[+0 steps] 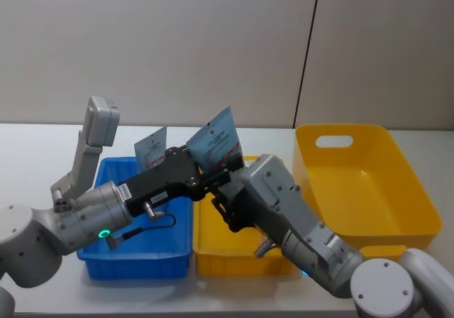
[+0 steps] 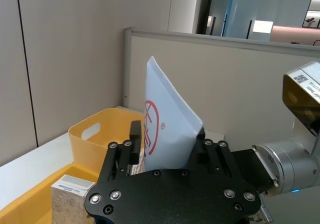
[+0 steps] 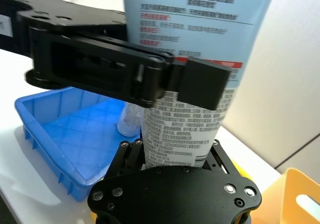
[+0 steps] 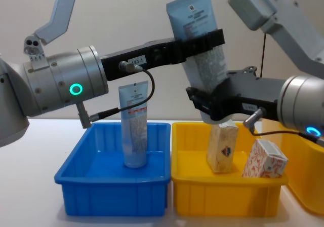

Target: Bimanual collaborative sorting of washing and personal care products

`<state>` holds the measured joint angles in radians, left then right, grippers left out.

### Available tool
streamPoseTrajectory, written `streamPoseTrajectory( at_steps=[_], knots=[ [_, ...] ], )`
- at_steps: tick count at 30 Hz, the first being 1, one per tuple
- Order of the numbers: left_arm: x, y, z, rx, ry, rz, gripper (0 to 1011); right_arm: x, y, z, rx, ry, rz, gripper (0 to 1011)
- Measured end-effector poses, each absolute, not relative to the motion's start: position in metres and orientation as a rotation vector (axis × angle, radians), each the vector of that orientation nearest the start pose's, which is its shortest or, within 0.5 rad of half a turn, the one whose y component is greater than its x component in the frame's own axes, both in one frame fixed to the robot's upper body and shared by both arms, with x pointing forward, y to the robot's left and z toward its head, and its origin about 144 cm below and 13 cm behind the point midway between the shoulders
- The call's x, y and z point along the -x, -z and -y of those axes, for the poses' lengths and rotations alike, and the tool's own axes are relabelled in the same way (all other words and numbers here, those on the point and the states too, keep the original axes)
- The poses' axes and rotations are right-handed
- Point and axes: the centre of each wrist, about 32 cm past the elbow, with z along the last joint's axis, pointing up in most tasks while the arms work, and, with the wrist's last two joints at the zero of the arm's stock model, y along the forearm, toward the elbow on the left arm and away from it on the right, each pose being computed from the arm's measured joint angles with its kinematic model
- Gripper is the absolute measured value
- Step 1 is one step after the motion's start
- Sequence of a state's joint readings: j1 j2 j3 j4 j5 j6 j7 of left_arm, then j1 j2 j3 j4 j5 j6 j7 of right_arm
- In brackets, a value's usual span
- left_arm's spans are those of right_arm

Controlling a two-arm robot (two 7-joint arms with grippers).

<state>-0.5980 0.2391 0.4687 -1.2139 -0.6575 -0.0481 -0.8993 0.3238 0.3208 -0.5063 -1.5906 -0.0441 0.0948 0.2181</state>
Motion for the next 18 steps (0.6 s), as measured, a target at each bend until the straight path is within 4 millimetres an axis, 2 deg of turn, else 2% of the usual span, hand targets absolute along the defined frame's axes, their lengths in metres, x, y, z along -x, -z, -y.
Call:
streamPoseTrajectory(
  at_steps=[1, 4, 5, 12, 18],
  knots=[
    [-0.599, -1.239, -0.19, 0.261, -0.327, 0.034, 544, -0.508, -1.221, 0.169, 0.252, 0.907, 0.425, 368],
    [-0.599, -1.239, -0.19, 0.262, -0.326, 0.034, 639, -0.508, -1.221, 0.171, 0.252, 0.925, 0.418, 349],
    [-0.599, -1.239, -0.19, 0.262, -0.327, 0.034, 707, -0.507, -1.221, 0.173, 0.251, 0.935, 0.417, 344],
    [-0.599, -1.239, -0.19, 0.261, -0.327, 0.034, 907, -0.509, -1.223, 0.183, 0.245, 1.009, 0.413, 325],
    [-0.599, -1.239, -0.191, 0.261, -0.327, 0.034, 1001, -0.513, -1.227, 0.195, 0.236, 1.095, 0.422, 318]
  ],
)
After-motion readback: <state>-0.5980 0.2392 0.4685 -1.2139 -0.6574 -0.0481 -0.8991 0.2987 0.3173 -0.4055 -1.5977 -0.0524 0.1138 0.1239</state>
